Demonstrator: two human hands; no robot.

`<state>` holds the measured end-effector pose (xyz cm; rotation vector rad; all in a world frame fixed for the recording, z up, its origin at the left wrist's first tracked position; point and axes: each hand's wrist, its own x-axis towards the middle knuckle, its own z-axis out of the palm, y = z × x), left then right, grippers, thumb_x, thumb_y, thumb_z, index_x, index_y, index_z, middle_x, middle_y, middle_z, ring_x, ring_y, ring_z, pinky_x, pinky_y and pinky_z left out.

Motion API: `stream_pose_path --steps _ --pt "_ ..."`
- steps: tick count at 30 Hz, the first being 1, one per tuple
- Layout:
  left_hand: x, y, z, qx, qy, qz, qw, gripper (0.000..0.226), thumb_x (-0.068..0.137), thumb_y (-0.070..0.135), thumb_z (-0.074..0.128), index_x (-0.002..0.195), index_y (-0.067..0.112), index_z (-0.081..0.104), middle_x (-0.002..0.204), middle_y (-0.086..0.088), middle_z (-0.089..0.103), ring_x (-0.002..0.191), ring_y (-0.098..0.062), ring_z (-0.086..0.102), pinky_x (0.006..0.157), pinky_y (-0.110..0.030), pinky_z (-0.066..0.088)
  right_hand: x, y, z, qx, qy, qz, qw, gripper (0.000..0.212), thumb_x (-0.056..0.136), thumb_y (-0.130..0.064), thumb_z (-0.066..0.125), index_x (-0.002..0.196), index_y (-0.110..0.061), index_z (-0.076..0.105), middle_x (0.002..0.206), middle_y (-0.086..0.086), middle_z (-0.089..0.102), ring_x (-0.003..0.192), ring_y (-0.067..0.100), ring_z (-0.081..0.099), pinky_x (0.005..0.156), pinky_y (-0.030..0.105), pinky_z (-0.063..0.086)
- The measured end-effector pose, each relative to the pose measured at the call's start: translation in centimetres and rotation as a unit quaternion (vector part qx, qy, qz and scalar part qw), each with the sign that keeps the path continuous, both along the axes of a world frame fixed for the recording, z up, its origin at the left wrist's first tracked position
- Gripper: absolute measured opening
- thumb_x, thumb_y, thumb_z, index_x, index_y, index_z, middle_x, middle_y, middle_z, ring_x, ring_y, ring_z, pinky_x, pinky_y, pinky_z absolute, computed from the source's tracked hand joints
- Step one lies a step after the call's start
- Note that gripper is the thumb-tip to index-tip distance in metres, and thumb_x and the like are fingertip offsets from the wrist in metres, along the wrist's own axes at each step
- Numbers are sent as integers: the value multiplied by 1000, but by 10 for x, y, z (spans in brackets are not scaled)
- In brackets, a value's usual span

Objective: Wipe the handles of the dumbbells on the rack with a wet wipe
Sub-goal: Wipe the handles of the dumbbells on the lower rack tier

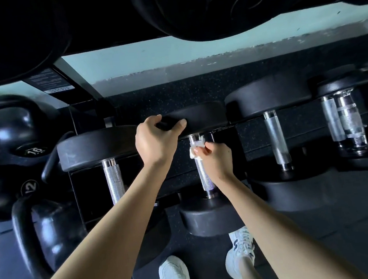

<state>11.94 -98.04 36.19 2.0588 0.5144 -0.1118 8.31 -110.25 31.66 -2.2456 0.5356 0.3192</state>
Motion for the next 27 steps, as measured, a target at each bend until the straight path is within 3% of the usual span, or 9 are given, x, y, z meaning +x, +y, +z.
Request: stream_pose_path --steps 2,4,8,12,15,18,21,23,27 --pt "0 -1 -2 -1 -10 8 1000 41 73 38 78 97 7 68 83 5 63 83 -15 61 71 -24 44 10 2 -2 29 -21 1 999 26 87 -23 61 63 -14 61 55 -8 50 54 7 44 50 16 31" --pt "0 0 -3 2 -13 14 1000 47 72 40 78 103 7 68 89 3 66 89 -15 62 74 -23 44 7 -4 -7 21 -19 35 999 24 86 -26 63 68 -11 62 57 -6 51 54 7 44 49 17 31" --pt "-1 -2 -2 -7 -14 32 999 50 71 40 79 110 11 67 99 1 68 93 -13 62 79 -24 46 -15 -26 -8 2 36 112 993 54 80 -21 71 44 -18 31 43 -4 31 42 7 26 42 18 28" --pt "-2 -2 1 -18 9 25 999 24 72 36 79 79 18 66 71 12 57 75 -12 58 73 -27 46 -32 -44 -9 -10 140 201 969 56 78 -21 74 42 -15 32 44 -2 28 44 9 24 39 21 21" --pt "-2 -3 1 -16 10 20 1000 35 72 33 79 58 26 48 61 15 49 62 -9 49 64 -27 43 -33 -47 -11 -27 171 222 960 47 76 -23 75 45 -9 42 46 2 38 45 11 31 44 24 23" --pt "-2 -3 2 -10 7 21 1000 40 72 33 79 58 32 41 63 17 48 63 -7 50 65 -25 43 -34 -43 -17 13 140 155 978 37 73 -21 76 53 2 53 51 6 41 51 12 35 45 25 26" --pt "-2 -3 -3 -17 2 31 999 24 72 34 80 82 18 66 73 12 54 81 -13 57 80 -29 48 -26 -38 -22 78 92 66 991 35 73 -20 77 55 1 55 50 0 38 50 9 31 44 23 24" --pt "-1 -3 -6 -22 -7 34 999 44 72 35 80 105 9 67 80 11 56 86 -11 58 83 -27 48 -9 -32 -20 143 80 3 986 28 73 -17 77 65 4 61 53 -2 45 49 5 39 45 18 30" --pt "-1 -2 -8 -21 -13 46 999 56 69 38 81 115 10 65 91 9 62 93 -10 61 84 -23 47 23 -22 -14 289 32 -130 948 5 77 -4 73 79 -1 70 57 -8 62 49 -3 55 53 15 45"
